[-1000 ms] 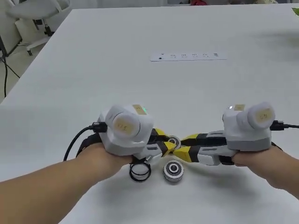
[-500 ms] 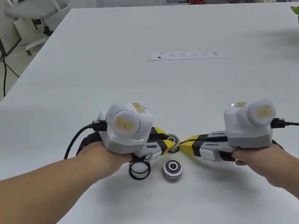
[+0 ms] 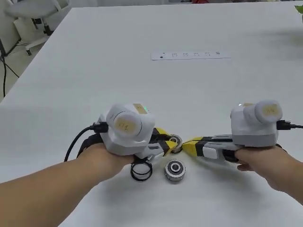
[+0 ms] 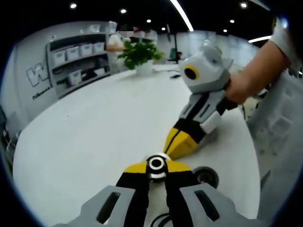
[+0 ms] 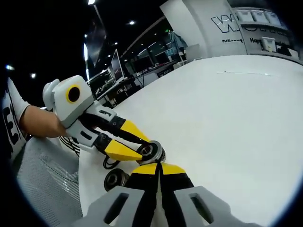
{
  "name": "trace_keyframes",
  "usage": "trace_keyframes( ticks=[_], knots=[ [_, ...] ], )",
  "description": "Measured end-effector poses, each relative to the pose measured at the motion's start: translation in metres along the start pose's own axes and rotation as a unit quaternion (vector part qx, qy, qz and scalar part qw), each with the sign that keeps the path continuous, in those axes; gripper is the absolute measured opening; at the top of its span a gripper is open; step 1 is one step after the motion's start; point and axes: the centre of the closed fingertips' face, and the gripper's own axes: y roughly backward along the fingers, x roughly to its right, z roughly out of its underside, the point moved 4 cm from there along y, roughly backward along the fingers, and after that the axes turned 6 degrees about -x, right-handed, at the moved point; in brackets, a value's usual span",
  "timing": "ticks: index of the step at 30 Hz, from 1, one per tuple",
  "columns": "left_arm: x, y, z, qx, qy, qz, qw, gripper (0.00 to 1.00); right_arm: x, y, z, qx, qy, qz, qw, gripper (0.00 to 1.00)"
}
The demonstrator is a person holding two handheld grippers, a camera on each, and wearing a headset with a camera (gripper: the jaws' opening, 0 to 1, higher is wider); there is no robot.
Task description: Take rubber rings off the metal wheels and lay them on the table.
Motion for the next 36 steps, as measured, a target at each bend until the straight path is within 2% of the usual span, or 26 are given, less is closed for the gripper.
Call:
trace_keyframes(
  ticks=[4,7,11,15,16,18,22,36],
  knots=[
    [0.0,0.0,0.0,0.002,0.001,-0.001,1.0,0.12,0.001,0.002,-0.004,0.021,-0.041,-0.005,0.9989,0.0],
    [0.0,0.0,0.0,0.002,0.0,-0.001,1.0,0.12,0.0,0.001,-0.006,0.026,-0.045,-0.004,0.9986,0.0],
    [0.0,0.0,0.0,0.003,0.0,-0.003,1.0,0.12,0.0,0.002,-0.01,0.046,-0.077,-0.008,0.9959,0.0],
    [0.001,0.0,0.0,0.002,0.0,-0.006,1.0,0.12,-0.001,0.003,-0.012,0.053,-0.085,-0.01,0.9949,0.0],
    [0.001,0.0,0.0,0.002,0.0,-0.006,1.0,0.12,-0.003,0.004,-0.013,0.059,-0.091,-0.017,0.994,0.0],
    [0.001,-0.001,0.0,0.002,0.0,-0.007,1.0,0.12,-0.006,0.003,-0.014,0.055,-0.08,-0.012,0.9952,0.0],
    [0.001,-0.001,0.0,0.002,0.001,-0.009,1.0,0.12,-0.004,0.003,-0.014,0.053,-0.082,-0.016,0.9951,0.0],
    [0.002,-0.001,-0.001,0.0,-0.007,-0.008,0.9999,0.12,-0.013,0.002,-0.016,0.037,-0.073,-0.043,0.9957,0.0]
  ],
)
